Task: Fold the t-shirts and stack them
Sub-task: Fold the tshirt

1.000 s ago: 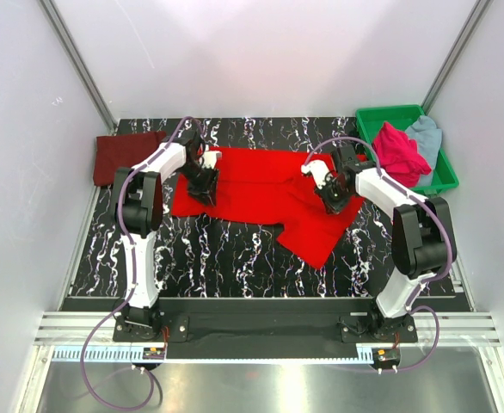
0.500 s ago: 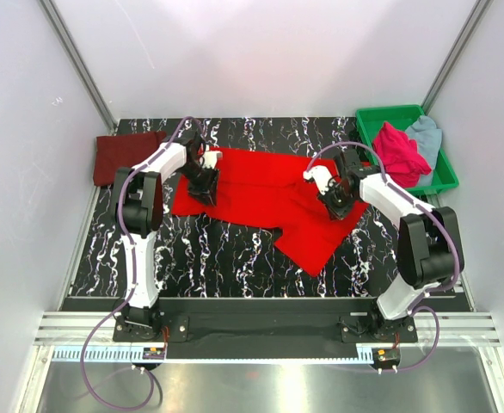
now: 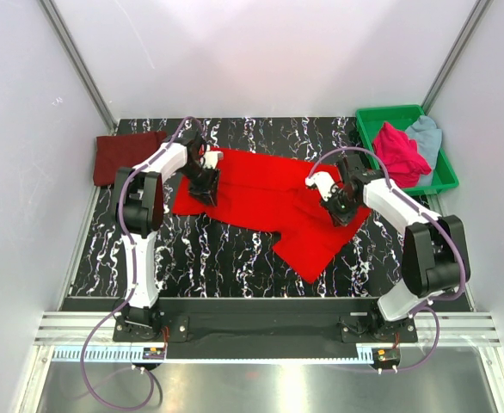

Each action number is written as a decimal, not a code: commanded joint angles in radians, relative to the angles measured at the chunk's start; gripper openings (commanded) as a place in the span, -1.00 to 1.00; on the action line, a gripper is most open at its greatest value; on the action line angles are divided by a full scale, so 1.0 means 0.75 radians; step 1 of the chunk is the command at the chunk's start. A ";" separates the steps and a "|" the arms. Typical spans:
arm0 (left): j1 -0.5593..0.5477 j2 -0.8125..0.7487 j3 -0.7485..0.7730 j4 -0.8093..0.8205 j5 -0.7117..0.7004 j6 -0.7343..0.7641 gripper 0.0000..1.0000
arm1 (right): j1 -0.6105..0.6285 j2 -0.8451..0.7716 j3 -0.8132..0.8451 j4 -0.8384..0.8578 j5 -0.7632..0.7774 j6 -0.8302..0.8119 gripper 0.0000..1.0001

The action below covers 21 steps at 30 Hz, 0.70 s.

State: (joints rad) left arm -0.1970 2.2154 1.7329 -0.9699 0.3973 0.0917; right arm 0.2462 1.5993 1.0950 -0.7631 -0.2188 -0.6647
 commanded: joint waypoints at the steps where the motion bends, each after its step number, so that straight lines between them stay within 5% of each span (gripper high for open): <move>1: -0.015 0.047 0.013 0.048 0.010 -0.004 -0.15 | 0.013 -0.097 -0.014 -0.054 0.022 -0.042 -1.00; 6: -0.024 0.051 0.021 0.048 0.006 -0.004 -0.15 | 0.009 -0.112 -0.041 -0.058 0.011 -0.030 -0.96; 7: -0.028 0.051 0.025 0.048 0.004 -0.006 -0.15 | 0.009 -0.098 -0.039 -0.062 0.016 -0.012 -0.82; 8: -0.030 0.049 0.027 0.046 0.006 -0.006 -0.15 | 0.009 -0.077 -0.034 -0.081 0.007 -0.008 -0.35; 11: -0.034 0.034 0.023 0.041 0.004 0.002 -0.15 | 0.005 -0.071 -0.018 -0.061 -0.011 0.050 0.01; 18: -0.030 -0.002 0.092 0.009 0.010 0.029 -0.14 | -0.087 0.017 0.141 0.091 -0.025 0.254 0.08; 21: -0.016 -0.003 0.197 -0.018 -0.035 0.090 -0.13 | -0.211 0.152 0.284 0.165 -0.058 0.509 0.10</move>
State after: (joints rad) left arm -0.2142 2.2238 1.7824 -0.9874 0.3901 0.1108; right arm 0.1600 1.6440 1.1999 -0.7410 -0.2359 -0.4740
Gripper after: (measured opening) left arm 0.432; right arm 0.547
